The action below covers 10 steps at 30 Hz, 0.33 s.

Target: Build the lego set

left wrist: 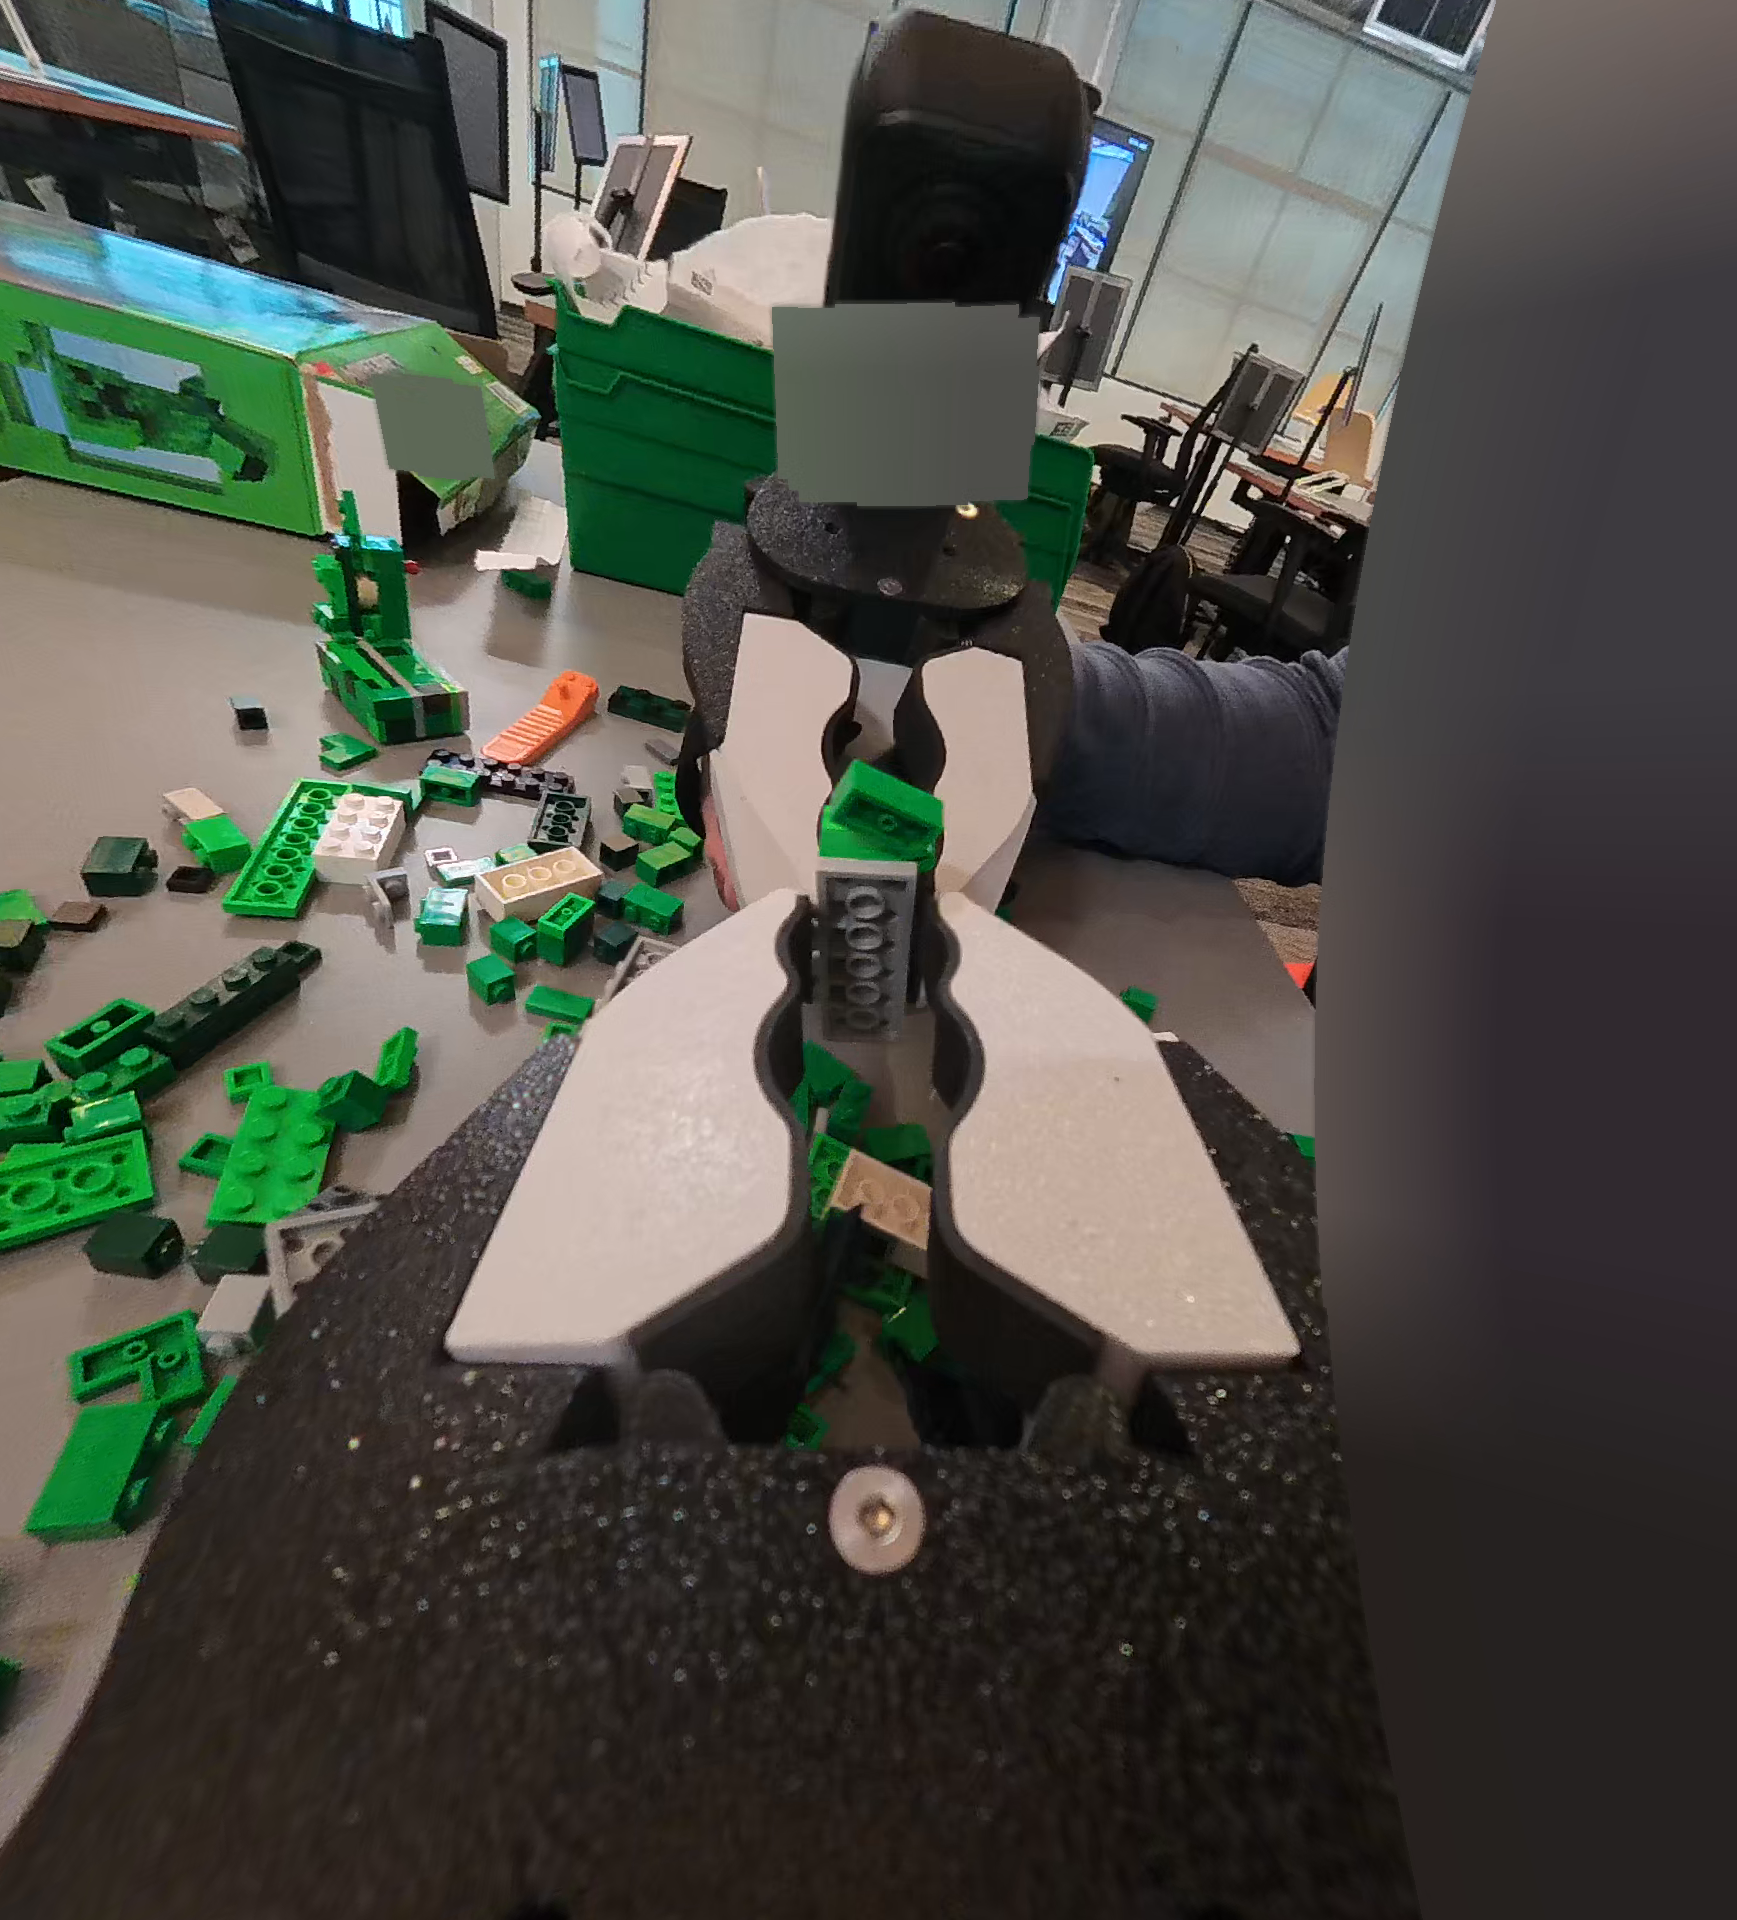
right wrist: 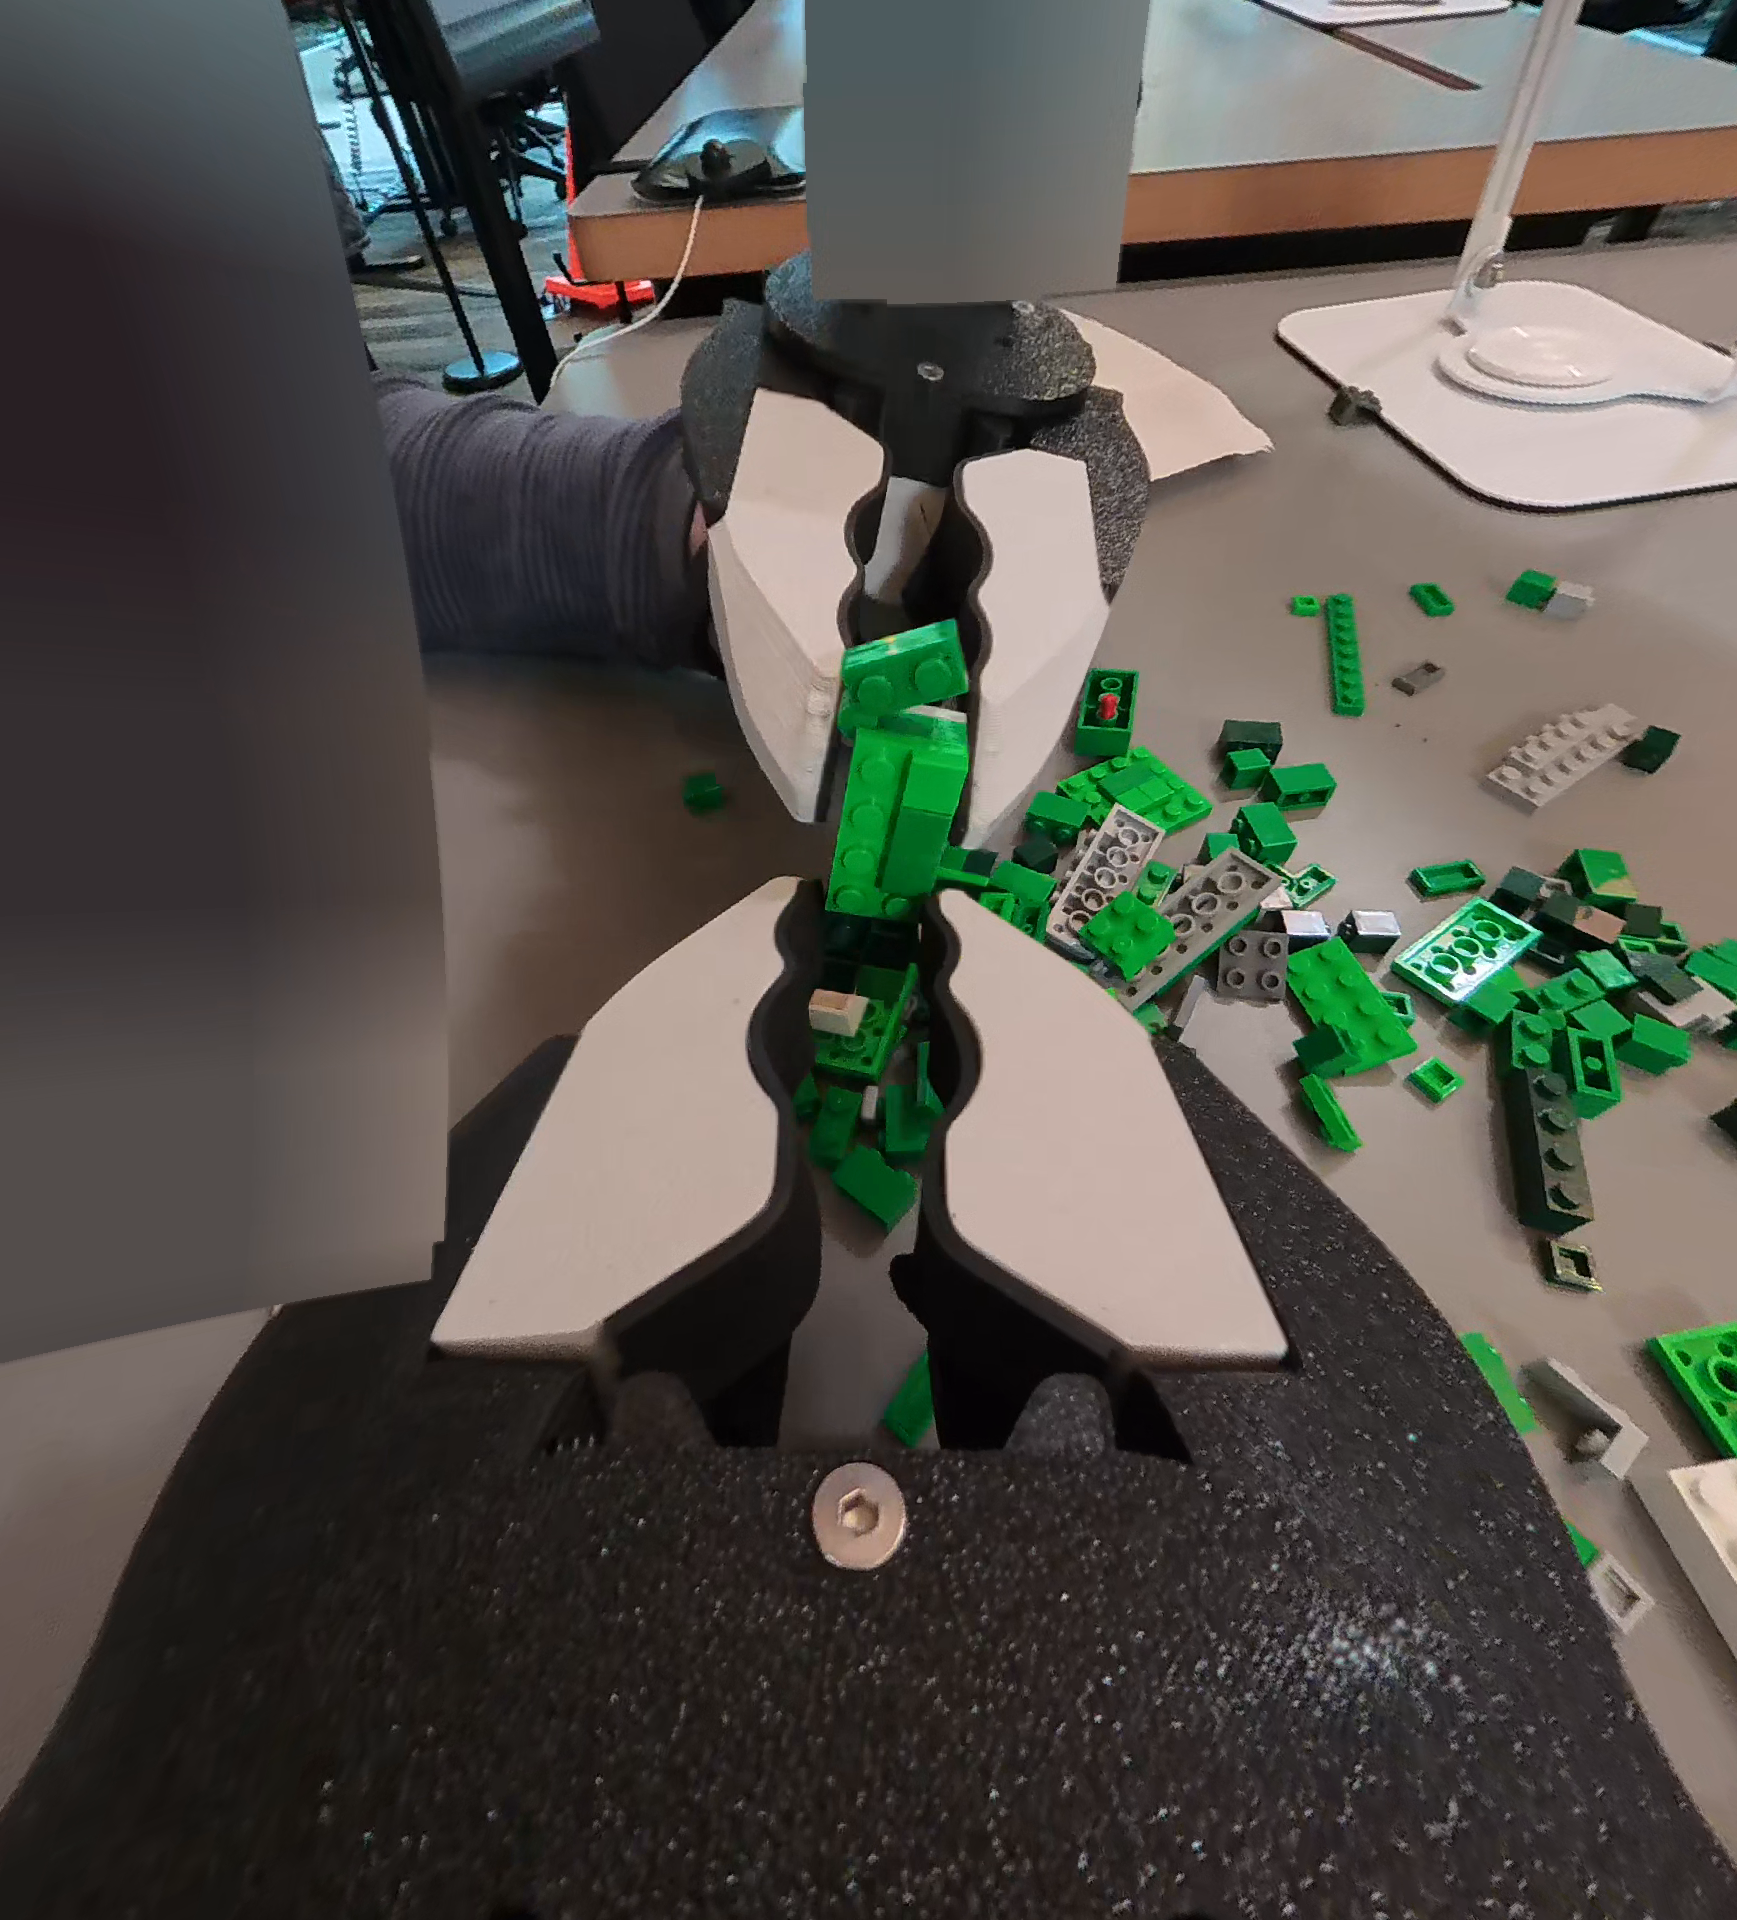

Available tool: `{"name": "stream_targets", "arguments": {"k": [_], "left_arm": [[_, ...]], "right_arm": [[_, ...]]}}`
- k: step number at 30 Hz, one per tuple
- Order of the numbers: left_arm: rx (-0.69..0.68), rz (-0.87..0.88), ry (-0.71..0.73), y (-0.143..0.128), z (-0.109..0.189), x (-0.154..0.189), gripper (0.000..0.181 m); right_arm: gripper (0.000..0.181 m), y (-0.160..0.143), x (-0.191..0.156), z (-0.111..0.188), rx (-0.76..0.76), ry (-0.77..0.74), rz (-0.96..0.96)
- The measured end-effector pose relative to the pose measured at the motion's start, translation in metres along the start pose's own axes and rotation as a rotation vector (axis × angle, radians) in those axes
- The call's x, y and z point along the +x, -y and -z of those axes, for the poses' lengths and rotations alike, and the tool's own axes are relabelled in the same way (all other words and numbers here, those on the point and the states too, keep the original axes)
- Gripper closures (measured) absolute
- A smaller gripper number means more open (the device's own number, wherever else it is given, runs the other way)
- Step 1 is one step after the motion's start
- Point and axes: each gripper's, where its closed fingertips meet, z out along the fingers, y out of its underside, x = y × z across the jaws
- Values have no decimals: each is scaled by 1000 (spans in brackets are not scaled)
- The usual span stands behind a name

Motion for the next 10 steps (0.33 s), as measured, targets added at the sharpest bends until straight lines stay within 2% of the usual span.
{"name": "stream_targets", "arguments": {"k": [4, 5, 7, 10], "left_arm": [[17, 31, -23, 2, -1, 2, 146], [7, 21, -30, 1, -3, 3, 147], [-4, -14, -14, -2, -5, 4, 162], [9, -55, -66, 3, -2, 14, 162]], "right_arm": [[163, 2, -2, 1, 18, 13, -5], [163, 3, -3, 0, 17, 15, 1], [164, 4, -6, -2, 14, 25, 13], [164, 11, -16, -1, 66, 91, 11]]}}
